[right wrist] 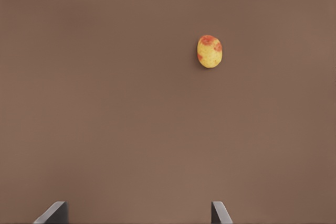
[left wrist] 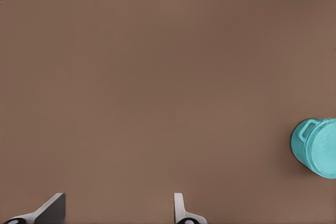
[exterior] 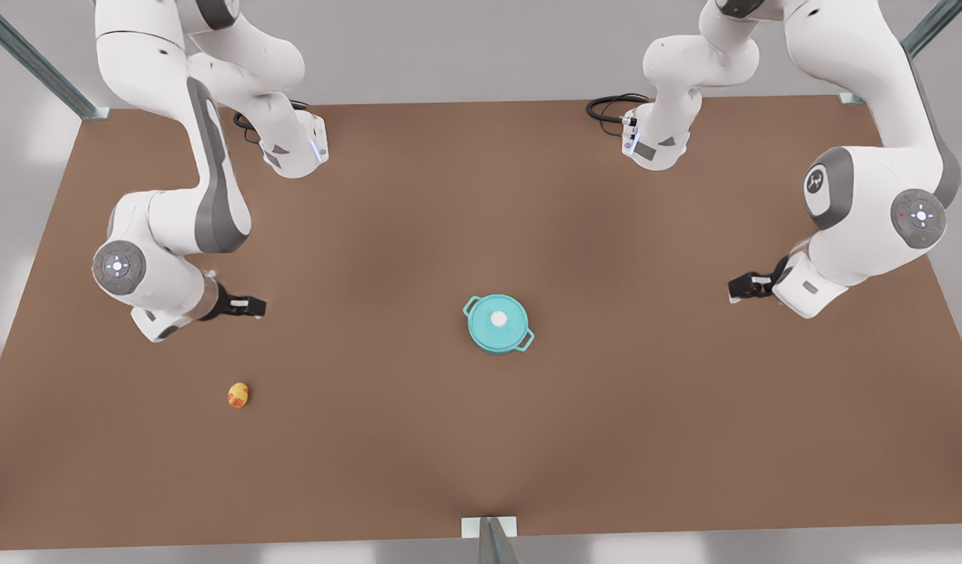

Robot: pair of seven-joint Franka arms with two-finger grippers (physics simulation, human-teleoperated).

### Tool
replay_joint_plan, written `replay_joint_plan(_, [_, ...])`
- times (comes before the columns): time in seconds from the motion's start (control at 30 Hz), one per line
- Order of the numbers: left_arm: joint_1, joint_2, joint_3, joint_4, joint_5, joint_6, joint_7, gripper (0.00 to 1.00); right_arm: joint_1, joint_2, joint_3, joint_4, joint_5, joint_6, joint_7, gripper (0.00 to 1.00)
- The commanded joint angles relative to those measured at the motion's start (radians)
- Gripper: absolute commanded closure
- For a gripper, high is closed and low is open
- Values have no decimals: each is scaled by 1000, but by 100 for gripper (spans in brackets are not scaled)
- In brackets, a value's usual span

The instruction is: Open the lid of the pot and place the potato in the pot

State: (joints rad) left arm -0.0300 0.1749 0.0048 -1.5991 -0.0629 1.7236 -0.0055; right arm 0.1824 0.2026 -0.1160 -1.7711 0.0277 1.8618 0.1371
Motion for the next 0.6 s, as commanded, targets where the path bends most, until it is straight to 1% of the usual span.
replay_joint_plan(0.0, [-7, 6, -3, 4, -5, 45, 15, 0, -3, 12, -1, -1, -6, 254, 114, 0])
replay_joint_plan(0.03, [-19, 21, -5, 48, -8, 45, 15, 0, -8, 14, -2, -1, -6, 263, 118, 0])
replay_joint_plan(0.07, [-33, 37, -11, 53, -2, 48, 22, 0, -11, 44, -5, -1, 3, 287, 125, 0])
replay_joint_plan(0.1, [-79, 25, -34, 42, 0, 12, -1, 0, -31, 80, -4, -1, 1, 322, 125, 0])
replay_joint_plan(0.13, [-82, 21, -92, 80, -15, -18, -80, 0, -31, 104, -4, 1, 1, 350, 125, 0])
replay_joint_plan(0.17, [-93, 34, -158, 97, -12, 16, -100, 0, -34, 129, -2, 2, -3, 381, 124, 0])
replay_joint_plan(0.2, [-125, 34, -213, 122, -14, 13, -229, 0, -34, 159, -2, 2, -5, 422, 124, 0])
replay_joint_plan(0.23, [-194, 41, -264, 130, 9, 13, -413, 0, -34, 185, -2, 2, -6, 461, 124, 0])
replay_joint_plan(0.27, [-312, 77, -270, 136, 51, 19, -623, 0, -35, 219, -1, 4, -5, 510, 118, 0])
replay_joint_plan(0.3, [-346, 129, -270, 168, 109, 24, -669, 0, -35, 239, -1, 7, -5, 516, 118, 0])
replay_joint_plan(0.37, [-358, 264, -269, 292, 124, 25, -766, 0, -47, 278, 2, 9, -3, 577, 119, 0])
replay_joint_plan(0.4, [-363, 296, -272, 301, 123, 24, -815, 0, -66, 299, 7, 9, -5, 577, 116, 0])
replay_joint_plan(0.47, [-426, 350, -272, 303, 121, 48, -945, 0, -158, 351, 97, 10, -9, 614, 101, 0])
replay_joint_plan(0.5, [-456, 386, -270, 303, 127, 126, -1045, 0, -190, 357, 119, 10, -23, 614, 78, 0])
replay_joint_plan(0.57, [-487, 417, -270, 297, 172, 131, -1070, 0, -221, 391, 137, 19, -26, 634, 72, 0])
